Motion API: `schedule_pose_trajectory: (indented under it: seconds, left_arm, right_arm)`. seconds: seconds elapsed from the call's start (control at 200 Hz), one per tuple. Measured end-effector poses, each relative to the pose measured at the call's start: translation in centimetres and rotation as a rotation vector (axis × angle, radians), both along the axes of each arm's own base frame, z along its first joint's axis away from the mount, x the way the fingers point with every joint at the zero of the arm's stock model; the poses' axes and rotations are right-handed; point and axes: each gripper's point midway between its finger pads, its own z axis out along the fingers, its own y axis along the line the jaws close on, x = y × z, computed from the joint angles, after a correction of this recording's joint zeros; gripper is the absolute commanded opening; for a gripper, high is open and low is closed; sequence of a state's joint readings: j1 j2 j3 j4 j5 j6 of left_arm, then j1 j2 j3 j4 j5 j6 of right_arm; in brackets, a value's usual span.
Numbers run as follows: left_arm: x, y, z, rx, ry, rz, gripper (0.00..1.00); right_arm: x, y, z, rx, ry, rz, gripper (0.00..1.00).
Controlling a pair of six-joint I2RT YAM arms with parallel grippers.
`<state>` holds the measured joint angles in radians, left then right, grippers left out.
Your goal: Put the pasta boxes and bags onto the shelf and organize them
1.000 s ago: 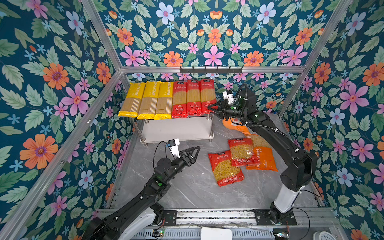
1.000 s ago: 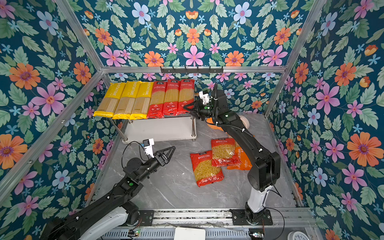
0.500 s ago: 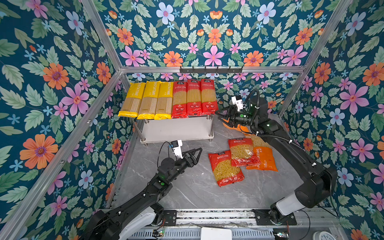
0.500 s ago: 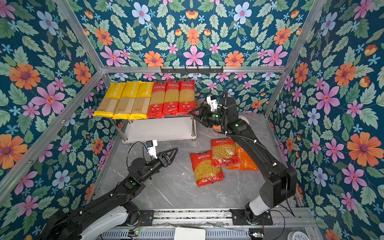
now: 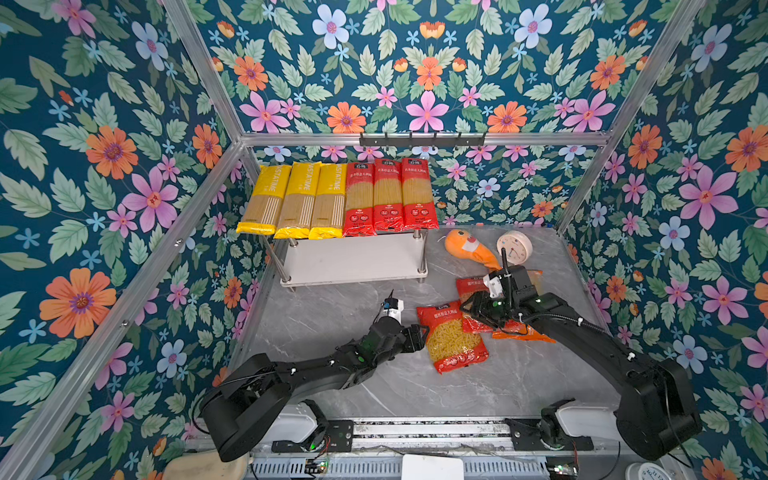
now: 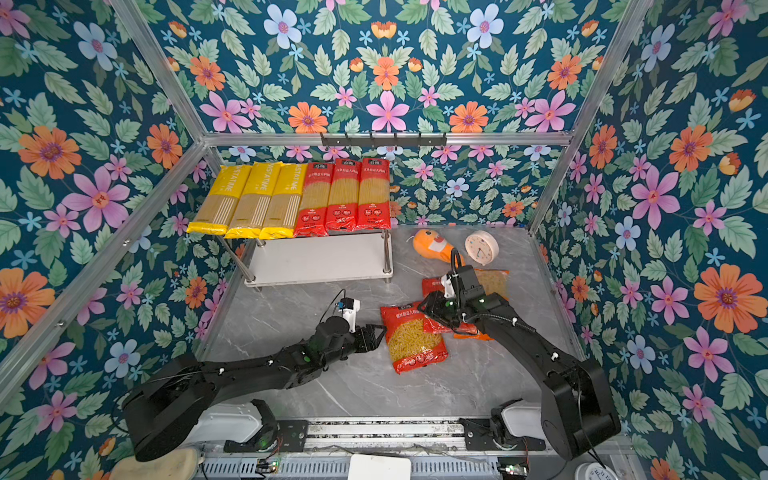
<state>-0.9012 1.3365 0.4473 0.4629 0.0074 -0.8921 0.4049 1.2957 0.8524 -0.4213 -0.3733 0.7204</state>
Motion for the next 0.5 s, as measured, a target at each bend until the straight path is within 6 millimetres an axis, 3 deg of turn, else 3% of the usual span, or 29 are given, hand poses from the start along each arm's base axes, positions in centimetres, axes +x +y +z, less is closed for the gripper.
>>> schedule_pose_trajectory:
  seconds: [0.13,0.315,0.405,0.5]
  left_arm:
    - [0.1,0.3,0.0,0.002,0.001,0.021,0.75]
    - [0.6,0.0,1.0,-0.005,-0.023,0.024,0.74]
    - [0.6,-0.4,0.6,0.0,-0.012,0.014,0.74]
    - [0.5,-0.5,0.4,0.003,-0.005,0.008,0.74]
  right_arm:
    - [-0.2,-2.8,-1.0,-0.156,-0.029,-0.04,0.62]
    - [1.2,-5.8,0.1,-0.321,-0.101,-0.079,0.62]
    - [2.1,-5.5,0.2,-0.381,-0.123,-0.062,0.62]
    - [2.5,-3.3,0.1,-0.438,-0.14,0.011,0.63]
